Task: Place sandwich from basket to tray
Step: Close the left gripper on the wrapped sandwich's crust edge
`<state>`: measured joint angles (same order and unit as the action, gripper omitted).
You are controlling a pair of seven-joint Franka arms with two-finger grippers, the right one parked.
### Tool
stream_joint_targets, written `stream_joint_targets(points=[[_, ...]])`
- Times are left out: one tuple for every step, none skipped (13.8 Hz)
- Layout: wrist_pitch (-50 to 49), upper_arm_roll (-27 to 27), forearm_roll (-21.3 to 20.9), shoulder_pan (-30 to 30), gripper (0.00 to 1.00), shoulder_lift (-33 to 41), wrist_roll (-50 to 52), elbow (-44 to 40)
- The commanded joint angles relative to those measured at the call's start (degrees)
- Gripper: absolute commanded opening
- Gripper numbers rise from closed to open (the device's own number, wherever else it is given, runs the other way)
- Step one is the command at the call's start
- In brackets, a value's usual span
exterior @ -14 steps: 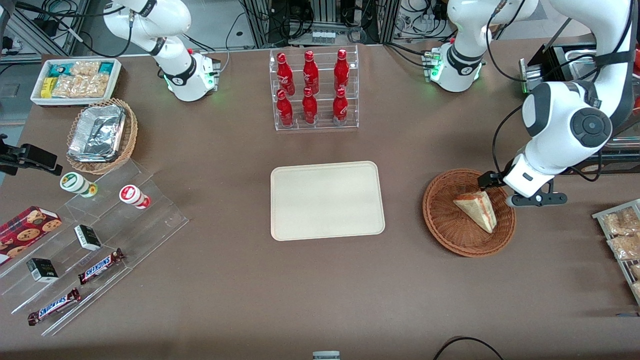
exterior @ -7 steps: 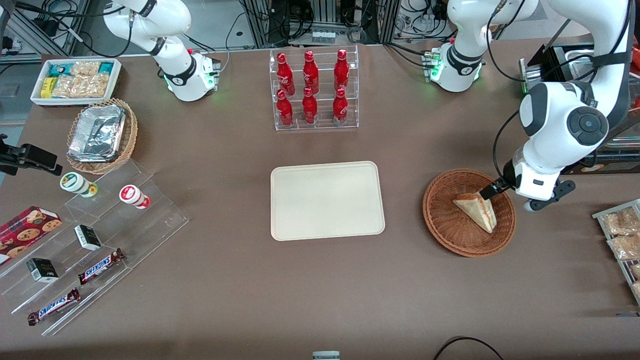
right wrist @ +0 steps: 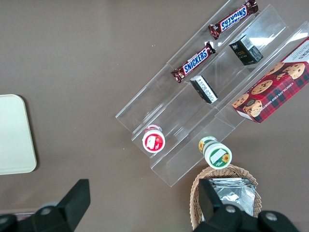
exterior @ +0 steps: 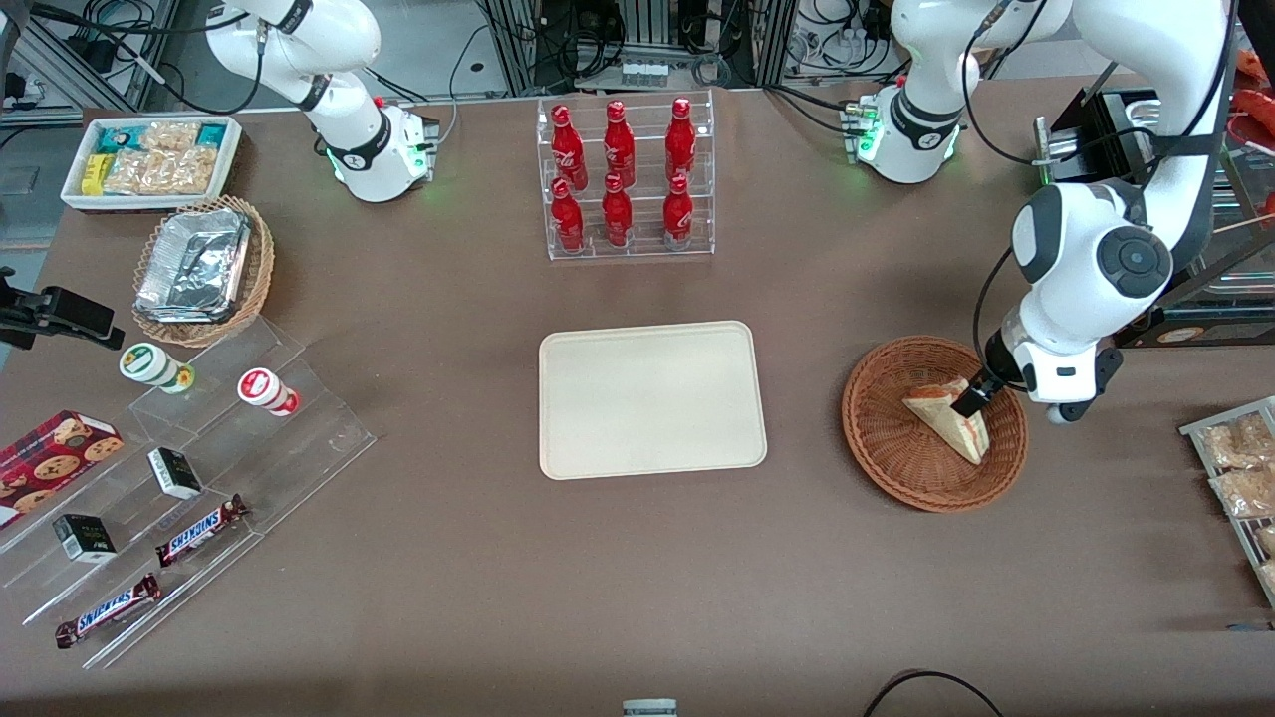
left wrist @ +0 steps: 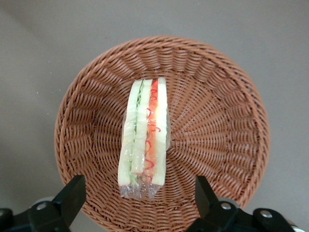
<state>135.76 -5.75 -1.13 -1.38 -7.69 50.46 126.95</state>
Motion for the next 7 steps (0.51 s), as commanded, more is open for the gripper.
stream_joint_targets(points=[[2.5,-0.2,-0.9,0.1,1.00,-2.1,1.7,0.1],[3.7,-0.2,-0.9,0.1,1.00,-2.9,1.7,0.2],[4.9,-0.2,-0.9,0.1,1.00,-4.4,1.7,0.1],[6.4,-0.2,-0.9,0.1,1.00,-5.3,1.7,0.3],[7.0,-0.2,-0.9,0.1,1.00,-6.2,1.7,0.3],[7.1,-0.2,-0.9,0.1,1.00,-6.5,1.7,0.3],[7.1,-0.2,-0.9,0.0,1.00,-6.7,1.7,0.3]])
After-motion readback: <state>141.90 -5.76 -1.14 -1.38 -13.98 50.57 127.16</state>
